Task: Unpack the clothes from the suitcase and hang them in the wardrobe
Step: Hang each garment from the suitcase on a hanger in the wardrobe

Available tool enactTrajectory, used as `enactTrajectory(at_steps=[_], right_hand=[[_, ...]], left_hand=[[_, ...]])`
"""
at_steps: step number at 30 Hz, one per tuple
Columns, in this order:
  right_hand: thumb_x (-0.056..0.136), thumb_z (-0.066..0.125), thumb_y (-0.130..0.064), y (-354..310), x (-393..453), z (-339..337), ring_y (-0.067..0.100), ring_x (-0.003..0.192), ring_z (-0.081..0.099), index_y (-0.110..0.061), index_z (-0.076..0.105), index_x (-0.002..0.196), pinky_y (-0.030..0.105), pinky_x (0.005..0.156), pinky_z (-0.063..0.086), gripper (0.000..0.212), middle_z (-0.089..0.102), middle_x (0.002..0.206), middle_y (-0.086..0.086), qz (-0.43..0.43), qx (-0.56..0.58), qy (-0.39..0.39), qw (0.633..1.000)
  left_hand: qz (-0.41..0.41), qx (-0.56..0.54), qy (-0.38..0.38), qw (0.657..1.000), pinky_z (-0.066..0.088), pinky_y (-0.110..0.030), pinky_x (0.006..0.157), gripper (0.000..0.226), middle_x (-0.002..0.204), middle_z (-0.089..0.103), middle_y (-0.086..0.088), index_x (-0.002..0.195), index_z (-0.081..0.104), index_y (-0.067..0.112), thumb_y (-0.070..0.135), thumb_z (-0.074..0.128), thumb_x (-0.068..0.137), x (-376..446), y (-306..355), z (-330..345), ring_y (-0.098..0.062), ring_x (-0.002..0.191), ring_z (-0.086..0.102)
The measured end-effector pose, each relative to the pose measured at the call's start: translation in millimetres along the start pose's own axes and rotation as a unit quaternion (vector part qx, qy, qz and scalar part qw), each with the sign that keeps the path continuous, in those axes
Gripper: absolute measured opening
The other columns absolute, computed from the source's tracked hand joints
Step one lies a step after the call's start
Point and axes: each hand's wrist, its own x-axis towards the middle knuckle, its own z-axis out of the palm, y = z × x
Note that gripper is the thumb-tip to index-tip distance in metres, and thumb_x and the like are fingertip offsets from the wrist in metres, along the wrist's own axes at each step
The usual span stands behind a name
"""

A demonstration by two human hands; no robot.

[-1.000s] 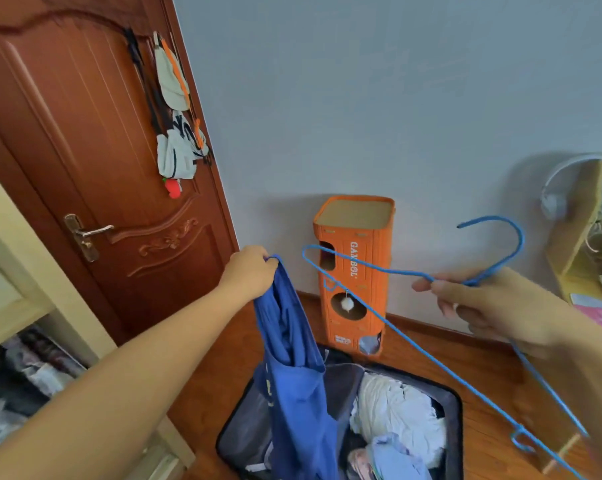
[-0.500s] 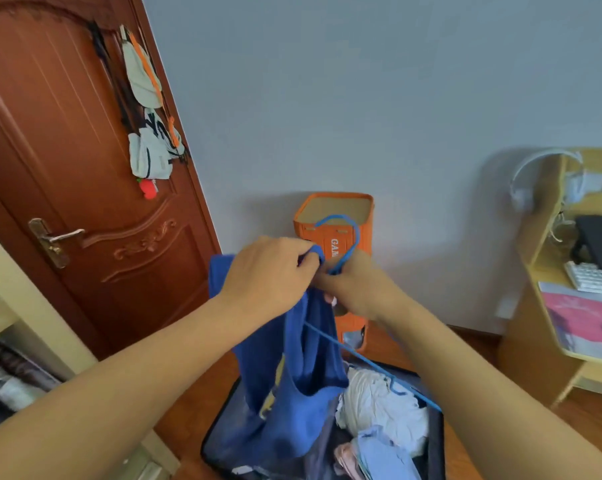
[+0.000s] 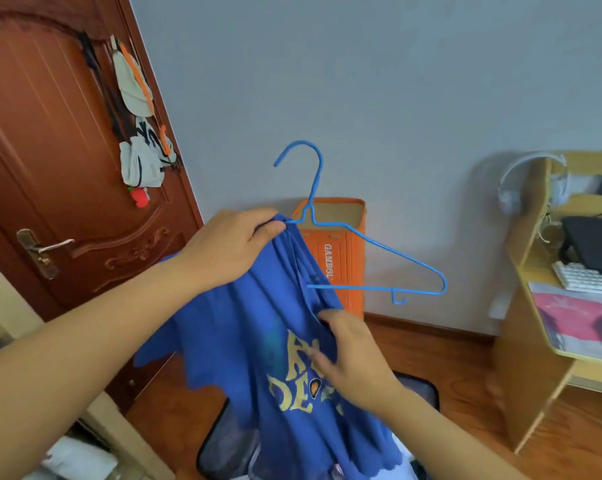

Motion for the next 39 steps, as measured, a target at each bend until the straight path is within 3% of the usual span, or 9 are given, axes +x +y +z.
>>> enactTrajectory(at_steps=[3, 6, 9, 12, 15, 18, 27, 34, 39], right_hand=[[0.083, 0.051, -0.035, 65.9, -5.2, 1.4, 0.024, 0.090, 0.064, -0.024, 0.054, 0.087, 0.043, 0.112, 0.029, 0.011, 0.065, 0.082, -0.004, 0.044, -0.161, -0.128, 0.978], [0.069, 0.052, -0.009, 99.5, -17.1, -45.9, 0.028, 0.084, 0.062, -0.024, 0.056, 0.088, 0.035, 0.082, 0.044, 0.025, 0.060, 0.085, -0.003, -0.018, -0.205, -0.119, 0.971], [0.070, 0.046, -0.006, 75.7, -4.8, -89.0, 0.026, 0.078, 0.057, -0.018, 0.056, 0.080, 0.036, 0.060, 0.048, 0.018, 0.056, 0.084, -0.002, -0.104, -0.229, -0.077, 0.965], [0.072, 0.055, 0.010, 31.5, 37.2, -84.6, 0.022, 0.095, 0.056, -0.011, 0.062, 0.087, 0.033, 0.084, 0.050, 0.026, 0.056, 0.108, 0.003, -0.134, -0.119, 0.033, 0.983], [0.092, 0.062, -0.017, 12.0, 73.5, -65.9, 0.018, 0.117, 0.050, -0.014, 0.059, 0.119, 0.024, 0.104, 0.037, 0.027, 0.054, 0.127, 0.006, -0.068, -0.053, 0.016, 0.996], [0.103, 0.041, -0.044, 5.5, 81.5, -51.7, 0.037, 0.095, 0.061, -0.030, 0.045, 0.093, 0.044, 0.079, 0.047, 0.018, 0.067, 0.098, 0.009, 0.025, -0.148, -0.133, 0.980], [0.098, 0.027, -0.056, -45.0, 124.1, -63.7, 0.036, 0.077, 0.059, -0.022, 0.051, 0.090, 0.042, 0.062, 0.035, 0.042, 0.060, 0.073, 0.000, -0.151, -0.142, -0.051, 0.977], [0.103, 0.052, -0.027, -47.0, 153.3, -103.1, -0.022, 0.081, 0.052, -0.037, 0.061, 0.087, 0.002, 0.075, 0.035, 0.021, 0.057, 0.088, -0.044, -0.168, -0.072, -0.005, 0.983], [0.097, 0.027, -0.064, -56.5, 169.5, -88.5, 0.012, 0.085, 0.062, -0.024, 0.061, 0.092, 0.040, 0.081, 0.047, 0.053, 0.066, 0.088, -0.008, -0.168, -0.124, -0.053, 0.977]], left_hand=[[-0.001, 0.039, 0.001, 0.999, 0.044, -0.036, 0.065, 0.037, 0.068, 0.059, 0.003, 0.095, 0.066, 0.022, 0.052, 0.045, 0.103, -4.3, -25.3, -10.9, -0.010, 0.066, 0.055], [0.010, 0.161, -0.037, 0.986, 0.056, -0.042, 0.076, 0.084, 0.100, 0.076, 0.000, 0.114, 0.072, 0.024, 0.081, 0.014, 0.093, -35.1, -80.6, -21.1, -0.027, 0.093, 0.071], [0.029, 0.183, -0.019, 0.982, 0.060, -0.044, 0.070, 0.080, 0.103, 0.077, 0.001, 0.116, 0.074, 0.020, 0.073, 0.016, 0.099, -73.1, -111.0, -9.8, -0.026, 0.091, 0.075], [0.008, 0.174, 0.017, 0.985, 0.059, -0.042, 0.068, 0.066, 0.101, 0.077, 0.001, 0.113, 0.072, 0.022, 0.067, 0.025, 0.101, -82.9, -107.1, 4.4, -0.028, 0.090, 0.074], [-0.066, 0.100, 0.085, 0.989, 0.056, -0.045, 0.073, 0.048, 0.095, 0.076, 0.000, 0.113, 0.069, 0.025, 0.057, 0.036, 0.098, -81.7, -93.0, 1.2, -0.031, 0.089, 0.071], [-0.100, 0.064, 0.131, 0.984, 0.055, -0.046, 0.072, 0.044, 0.090, 0.075, 0.001, 0.110, 0.071, 0.025, 0.054, 0.041, 0.097, -83.8, -84.4, -15.1, -0.029, 0.084, 0.070], [-0.070, 0.171, 0.083, 0.979, 0.055, -0.040, 0.075, 0.043, 0.107, 0.070, 0.011, 0.114, 0.058, 0.034, 0.061, 0.027, 0.102, -110.5, -88.6, -56.0, -0.019, 0.099, 0.067], [-0.293, 0.174, 0.057, 0.938, 0.040, -0.042, 0.063, 0.053, 0.071, 0.049, 0.005, 0.079, 0.038, 0.029, 0.075, 0.015, 0.094, -188.4, -171.4, -88.0, -0.037, 0.081, 0.062], [-0.148, 0.182, 0.184, 0.955, 0.047, -0.047, 0.097, 0.058, 0.119, 0.060, -0.007, 0.139, 0.058, 0.020, 0.054, 0.033, 0.099, -136.1, -121.1, -104.9, -0.029, 0.114, 0.056]])
